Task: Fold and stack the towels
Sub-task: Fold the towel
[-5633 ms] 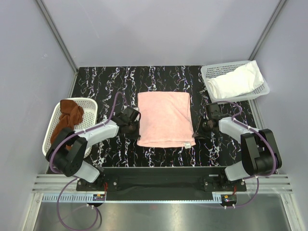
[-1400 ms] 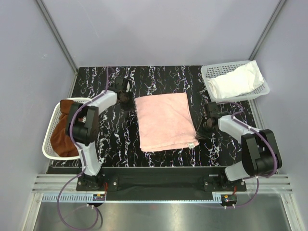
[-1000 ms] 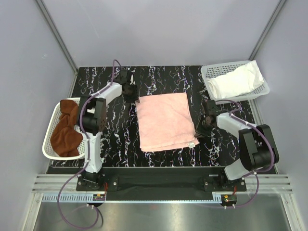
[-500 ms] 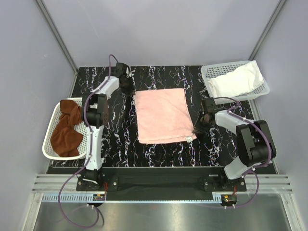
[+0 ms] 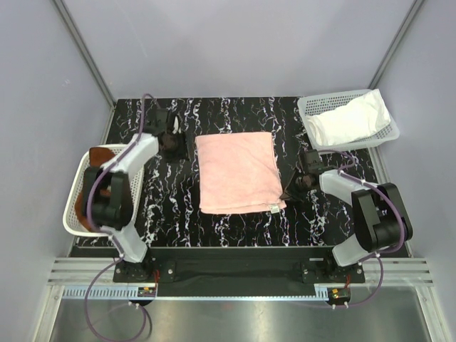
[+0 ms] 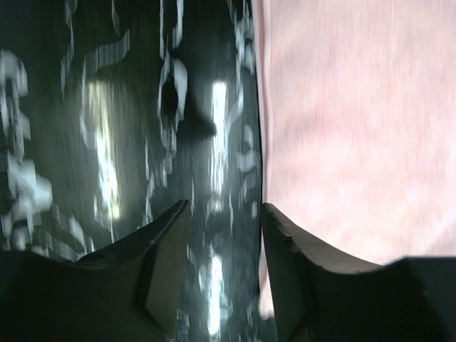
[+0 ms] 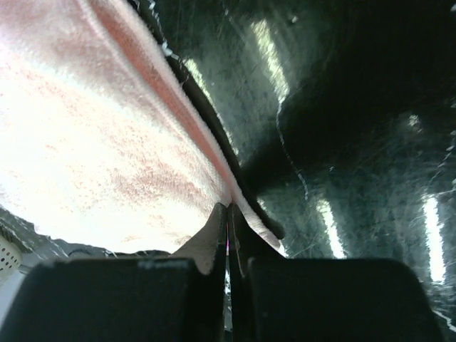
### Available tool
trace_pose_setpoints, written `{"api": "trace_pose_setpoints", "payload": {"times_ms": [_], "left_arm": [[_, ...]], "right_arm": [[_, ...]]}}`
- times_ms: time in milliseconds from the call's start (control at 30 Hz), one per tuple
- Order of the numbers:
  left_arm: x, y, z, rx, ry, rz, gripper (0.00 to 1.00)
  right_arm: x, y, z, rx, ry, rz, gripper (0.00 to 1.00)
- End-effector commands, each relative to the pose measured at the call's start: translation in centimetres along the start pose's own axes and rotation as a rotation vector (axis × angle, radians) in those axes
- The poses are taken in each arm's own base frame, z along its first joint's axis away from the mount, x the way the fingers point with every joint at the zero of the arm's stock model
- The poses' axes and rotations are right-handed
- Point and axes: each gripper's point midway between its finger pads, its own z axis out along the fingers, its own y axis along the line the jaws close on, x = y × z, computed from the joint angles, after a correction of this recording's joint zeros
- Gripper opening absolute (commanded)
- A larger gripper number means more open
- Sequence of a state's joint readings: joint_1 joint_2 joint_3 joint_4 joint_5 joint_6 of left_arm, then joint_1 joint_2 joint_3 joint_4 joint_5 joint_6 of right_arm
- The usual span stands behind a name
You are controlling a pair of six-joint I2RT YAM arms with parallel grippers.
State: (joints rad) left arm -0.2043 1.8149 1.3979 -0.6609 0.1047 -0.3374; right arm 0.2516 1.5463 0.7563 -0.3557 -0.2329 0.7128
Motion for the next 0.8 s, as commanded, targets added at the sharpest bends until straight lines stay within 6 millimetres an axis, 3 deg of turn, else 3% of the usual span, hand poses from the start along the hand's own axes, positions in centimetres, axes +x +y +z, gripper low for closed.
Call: {"api": "trace_pose_setpoints", "payload": {"times_ms": [0,33,67,167,300,767], "left_arm": [[3.5,-2.0,-2.9,0.088,-0.074,-0.020,0.50],[4.8,-3.5,-3.8,0.137,-0.076,-0.012,0.51],[7.2,-3.6,-3.1,0.158,-0.034,-0.010,0.51],[10.6,-5.0,-2.8,0.192,-0.002,0.014,0.51],[13.2,-5.0,-1.6,0.196,0.053,-0.010,0.50],[16.9,-2.8,0.1,0.133,0.097,-0.003,0.45]], "right_arm": [[0.7,1.7,-0.9,-0.063,-0.007,-0.005,0.00],[1.1,1.6,-0.8,-0.059,0.000,-0.004,0.00],[1.5,1.8,-0.8,-0.065,0.004,0.001,0.00],[2.2,1.8,-0.5,-0.071,0.014,0.005,0.00],[2.3,1.4,-0.4,-0.062,0.010,0.006,0.00],[2.5,0.6,-0.6,-0.039,-0.007,0.014,0.00]]}}
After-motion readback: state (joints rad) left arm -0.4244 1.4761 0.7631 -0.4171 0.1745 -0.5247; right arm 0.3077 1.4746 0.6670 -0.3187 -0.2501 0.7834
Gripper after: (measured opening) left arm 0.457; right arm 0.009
